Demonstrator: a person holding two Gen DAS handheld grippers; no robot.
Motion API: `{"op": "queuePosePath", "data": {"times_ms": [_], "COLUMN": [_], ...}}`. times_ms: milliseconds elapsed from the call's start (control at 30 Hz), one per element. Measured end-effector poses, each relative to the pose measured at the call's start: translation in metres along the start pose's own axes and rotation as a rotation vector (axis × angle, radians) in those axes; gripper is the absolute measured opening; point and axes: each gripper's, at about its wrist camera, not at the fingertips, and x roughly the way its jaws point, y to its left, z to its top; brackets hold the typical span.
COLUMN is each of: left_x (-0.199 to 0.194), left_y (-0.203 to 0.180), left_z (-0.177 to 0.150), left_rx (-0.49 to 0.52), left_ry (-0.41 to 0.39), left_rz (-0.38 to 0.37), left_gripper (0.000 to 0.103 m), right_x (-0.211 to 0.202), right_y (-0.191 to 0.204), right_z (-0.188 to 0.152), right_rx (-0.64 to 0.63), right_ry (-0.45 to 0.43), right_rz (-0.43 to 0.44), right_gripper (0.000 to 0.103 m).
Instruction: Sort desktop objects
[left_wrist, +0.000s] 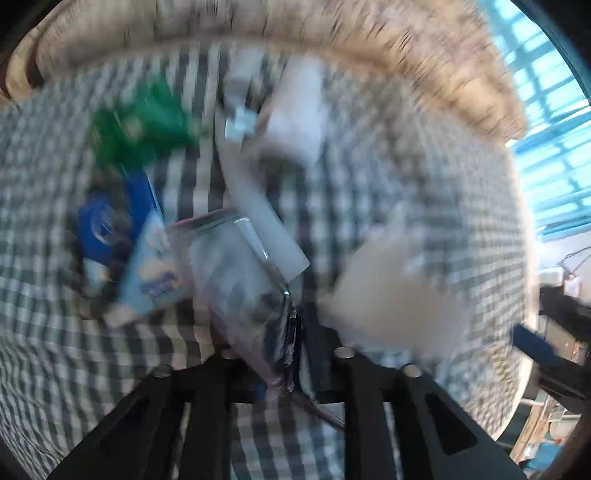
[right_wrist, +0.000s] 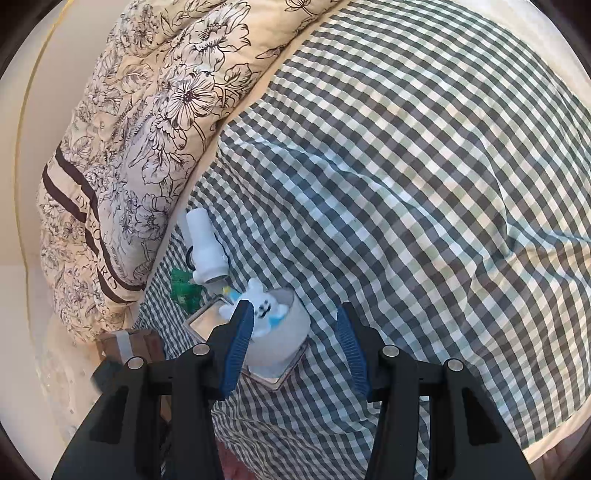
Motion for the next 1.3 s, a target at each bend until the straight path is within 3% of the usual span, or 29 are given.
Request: {"op": "queuePosePath", "data": {"times_ms": [167,333,467,600,800,867,967,1067,1133,1233,1300], "left_x": [-0.014,-0.042,-0.050,-0.047,-0.052,-0.053,-0.053,-0.066,-0.077,-0.091,-0.100], "left_y": [0.005,0.022,0.048,0.066,0.073,0.077,0.083,0.088,0.098,0.115,0.119], "left_z": [-0.002,-0.027,-0.053,-0.063,-0.101,-0.110,-0.120,-0.126,-0.129,-0.126,-0.121], "left_rx": [-0.025,0.012,0.000,-0.089,-0.139,-0.148,-0.128,-0.087,-0.087,-0.069,-0.016], "left_ry": [-0.085,-0.103,-0.070,-0.004,0.047,0.050,0.073,0.054,0.041,0.020,-0.009], "left_rz": [-0.008,0.029,0.054,-0.014,-0.066,-0.078,-0.060,-0.034,-0.021,0.011,0.081], "left_gripper": [0.018,0.018,0.018,0.019,0.019,0.026,0.053,0.058,0.073,0.073,0.073], "right_x": [-0.003,-0.012,-0.014,-0.012,0.000,0.005,0.020,0.039,0.050,0.070,0.083], "right_y": [-0.006,-0.013,-0.010,-0.004,0.007,0.006,0.006,-0.001,-0.007,-0.014,-0.021], "right_z": [0.000,0.001,-0.003,-0.013,-0.035,-0.044,-0.061,-0.084,-0.099,-0.121,-0.135], "right_rx": [0.002,0.012,0.002,-0.020,-0.081,-0.077,-0.094,-0.061,-0.028,0.041,0.122], "right_ry": [0.001,-0.013,-0.006,0.011,0.076,0.098,0.171,0.264,0.300,0.355,0.389], "right_rz": [-0.012,-0.020,-0.022,-0.019,-0.019,-0.013,-0.028,-0.034,-0.016,0.016,0.056], "right_gripper": [0.048,0.048,0.048,0.048,0.048,0.048,0.050,0.055,0.055,0.055,0.055]}}
